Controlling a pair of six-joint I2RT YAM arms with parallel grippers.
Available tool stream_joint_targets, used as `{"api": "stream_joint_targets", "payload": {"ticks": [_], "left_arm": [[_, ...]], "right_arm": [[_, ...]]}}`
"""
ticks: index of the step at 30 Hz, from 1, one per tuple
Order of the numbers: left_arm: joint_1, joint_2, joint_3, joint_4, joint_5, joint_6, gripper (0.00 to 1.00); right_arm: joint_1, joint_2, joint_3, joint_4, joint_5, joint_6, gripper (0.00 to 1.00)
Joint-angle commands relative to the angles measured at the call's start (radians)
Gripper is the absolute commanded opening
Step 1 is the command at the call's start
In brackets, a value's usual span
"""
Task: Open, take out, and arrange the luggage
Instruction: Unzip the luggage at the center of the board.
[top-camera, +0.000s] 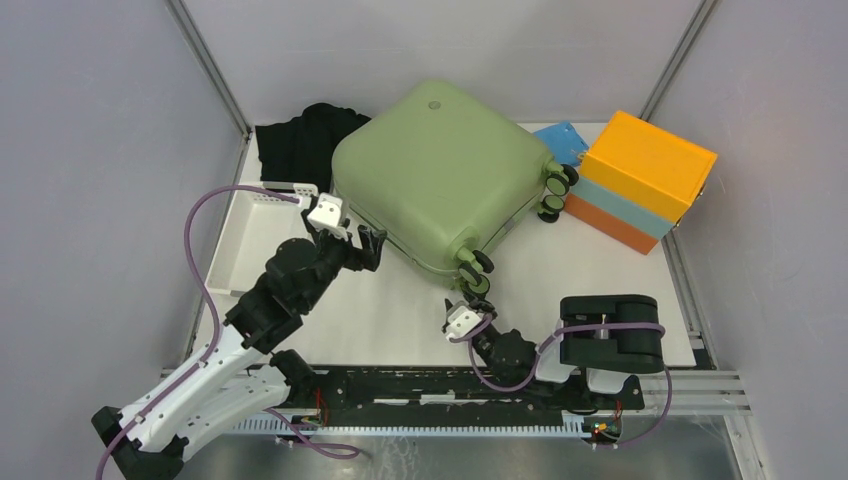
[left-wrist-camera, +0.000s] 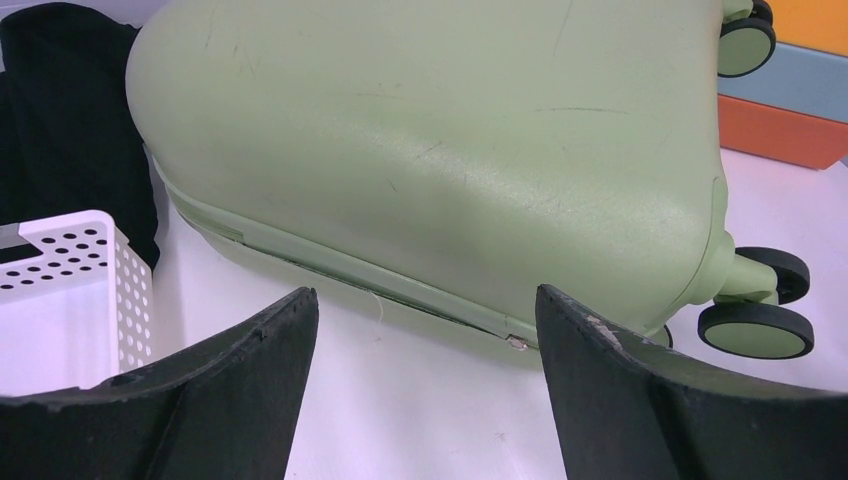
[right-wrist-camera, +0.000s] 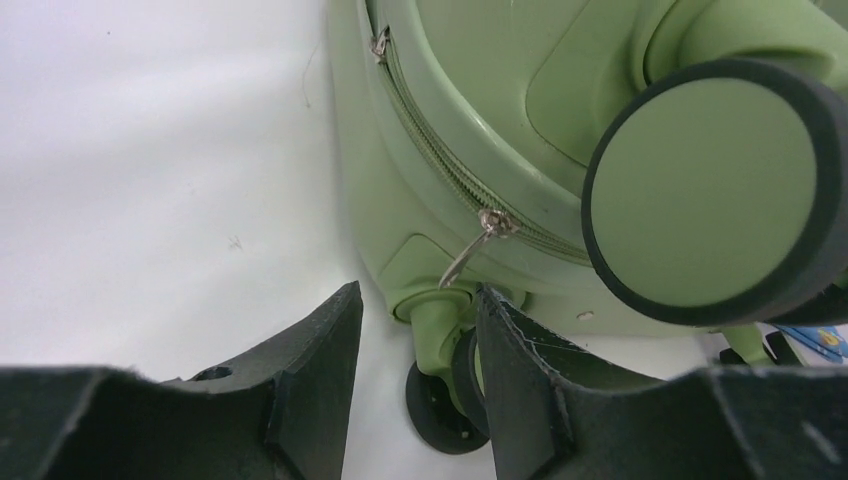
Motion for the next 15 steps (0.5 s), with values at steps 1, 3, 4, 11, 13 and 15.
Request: {"api": "stream_joint_targets", "payload": {"ticks": [1,3,4,11,13,15], "left_arm": [[0.01,-0.015,0.014,0.021,0.02,0.028,0.85],[0.012,-0.016,0.014,0.023,0.023,0.027,0.85],[0.012,-0.016,0.013,0.023,0.024,0.027,0.85],[0.018,-0.017,0.014,0.023,0.032,0.025,0.85],[0.02,-0.02,0.014,0.023,0.033,0.023,0.85],[0.021,-0.02,0.014,0.025,0.036,0.023,0.85]], "right_arm": [[-0.008,0.029,0.07,0.416,0.083,0.033,0.51],[-0.012,0.041,0.094,0.415,0.125,0.032,0.49],[-0.015,0.046,0.105,0.415,0.143,0.032,0.47],[-0.027,0.068,0.132,0.415,0.219,0.022,0.45],[-0.03,0.073,0.137,0.415,0.228,0.022,0.44],[-0.035,0.08,0.143,0.415,0.227,0.026,0.44]]}}
